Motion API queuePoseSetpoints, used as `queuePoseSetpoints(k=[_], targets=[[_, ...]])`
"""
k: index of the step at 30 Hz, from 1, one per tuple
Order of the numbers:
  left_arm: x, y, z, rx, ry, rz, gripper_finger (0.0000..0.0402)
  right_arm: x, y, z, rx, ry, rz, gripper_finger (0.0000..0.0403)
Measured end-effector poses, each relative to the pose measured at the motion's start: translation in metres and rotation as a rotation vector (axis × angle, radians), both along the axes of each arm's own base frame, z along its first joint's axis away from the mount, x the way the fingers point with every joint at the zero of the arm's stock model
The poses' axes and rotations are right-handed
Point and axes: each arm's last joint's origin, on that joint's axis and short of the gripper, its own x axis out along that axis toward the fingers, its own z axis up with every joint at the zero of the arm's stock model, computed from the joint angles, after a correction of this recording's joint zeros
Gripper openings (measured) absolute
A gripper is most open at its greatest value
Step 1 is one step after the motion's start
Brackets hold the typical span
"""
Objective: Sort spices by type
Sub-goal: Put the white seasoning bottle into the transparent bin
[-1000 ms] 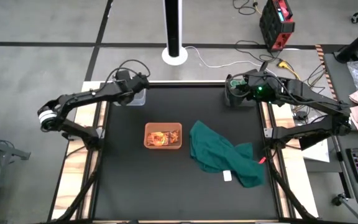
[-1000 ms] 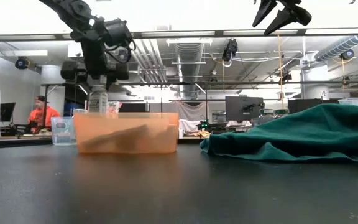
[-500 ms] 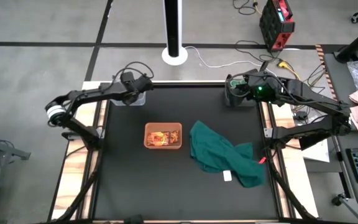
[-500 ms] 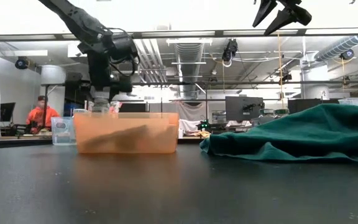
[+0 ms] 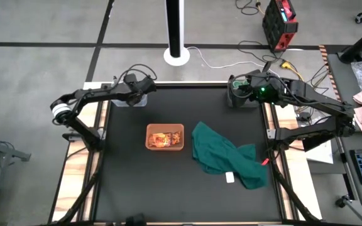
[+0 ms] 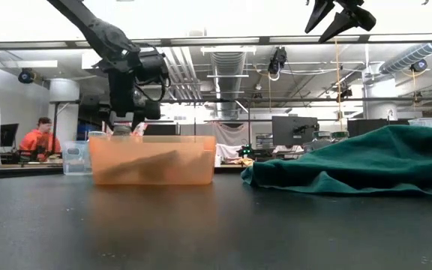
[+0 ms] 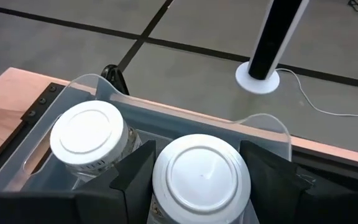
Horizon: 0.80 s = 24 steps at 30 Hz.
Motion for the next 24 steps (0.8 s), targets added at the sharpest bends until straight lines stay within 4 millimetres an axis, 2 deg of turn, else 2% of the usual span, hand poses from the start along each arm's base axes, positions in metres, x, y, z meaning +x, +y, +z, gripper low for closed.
queuePoseSetpoints(k=[9,24], targets=[[-0.001,0.008,-0.009,-0.013,0.008,0.025,0.0196,0.0,0.0,0.0,-0.002,0.002,0.002,0.0217],[-0.006,0.019,-0.011,-0.005,-0.008,0.061,0.0196,0.0,0.0,0.0,-0.011,0.009,0.008,0.0217]])
